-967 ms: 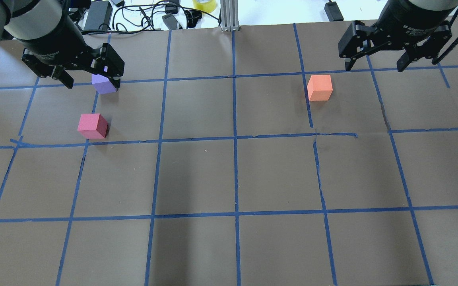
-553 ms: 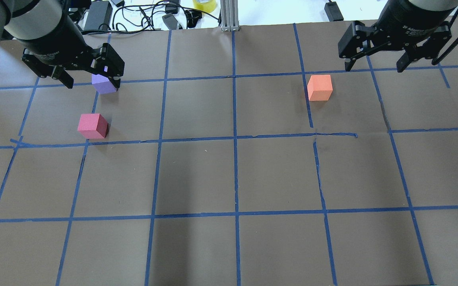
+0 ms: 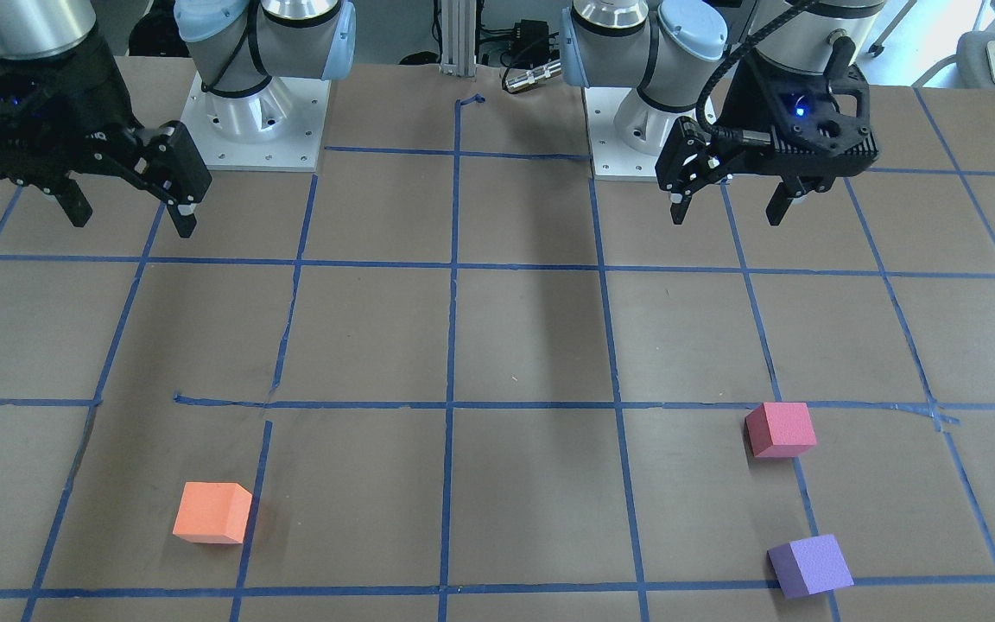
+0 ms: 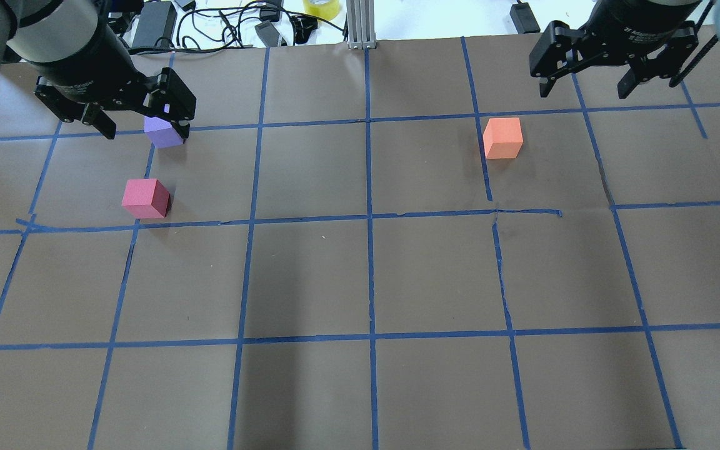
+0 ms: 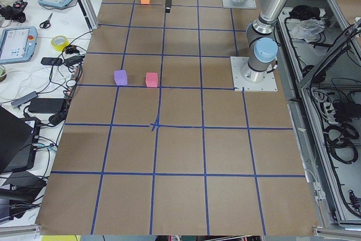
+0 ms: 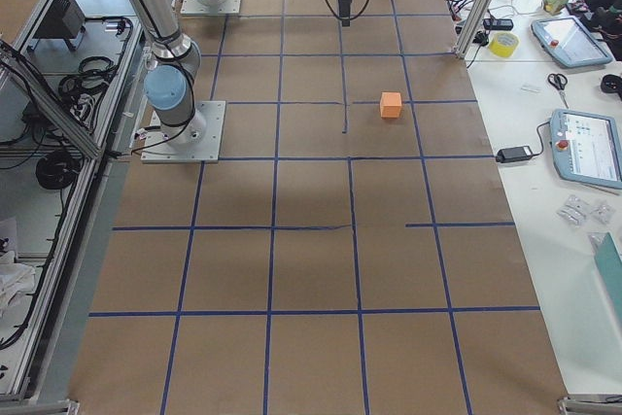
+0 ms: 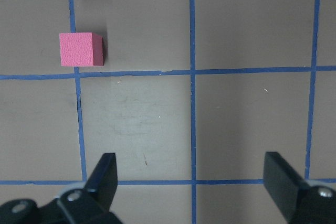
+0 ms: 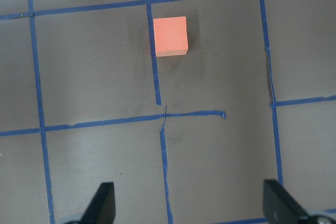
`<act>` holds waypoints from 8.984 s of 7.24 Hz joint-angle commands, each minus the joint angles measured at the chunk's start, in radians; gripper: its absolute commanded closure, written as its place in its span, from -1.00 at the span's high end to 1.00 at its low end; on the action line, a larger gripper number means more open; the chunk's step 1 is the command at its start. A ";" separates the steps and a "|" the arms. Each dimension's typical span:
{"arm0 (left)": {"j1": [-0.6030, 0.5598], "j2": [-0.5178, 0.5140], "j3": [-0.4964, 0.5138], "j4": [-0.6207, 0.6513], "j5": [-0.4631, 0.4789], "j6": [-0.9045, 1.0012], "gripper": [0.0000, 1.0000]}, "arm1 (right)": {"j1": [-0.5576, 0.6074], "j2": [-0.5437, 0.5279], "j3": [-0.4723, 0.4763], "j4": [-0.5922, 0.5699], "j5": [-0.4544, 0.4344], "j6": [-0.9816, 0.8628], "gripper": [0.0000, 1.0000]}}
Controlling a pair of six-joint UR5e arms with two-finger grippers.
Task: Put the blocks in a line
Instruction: 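Lower the right gripper onto the orange cube and grasp it, then carry the orange cube toward the middle and release it there, then raise the right gripper away while the left gripper reaches to the orange cube, then grasp the orange cube with the left gripper and carry it toward the purple cube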
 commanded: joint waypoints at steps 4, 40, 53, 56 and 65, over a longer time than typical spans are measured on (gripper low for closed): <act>-0.001 -0.001 0.000 0.000 0.001 -0.001 1.00 | -0.004 0.370 -0.041 -0.294 0.000 -0.066 1.00; -0.109 -0.174 0.021 0.198 -0.054 -0.126 1.00 | 0.142 0.191 -0.169 0.120 -0.009 0.034 1.00; -0.246 -0.777 0.217 0.551 -0.170 -0.322 1.00 | 0.077 -0.058 0.087 0.033 0.003 -0.012 1.00; -0.246 -0.782 0.214 0.555 -0.145 -0.351 0.02 | 0.076 -0.058 0.087 0.036 0.002 -0.014 1.00; 0.012 -0.609 0.243 0.359 -0.159 -0.158 -1.00 | 0.076 -0.057 0.087 0.033 0.002 -0.014 1.00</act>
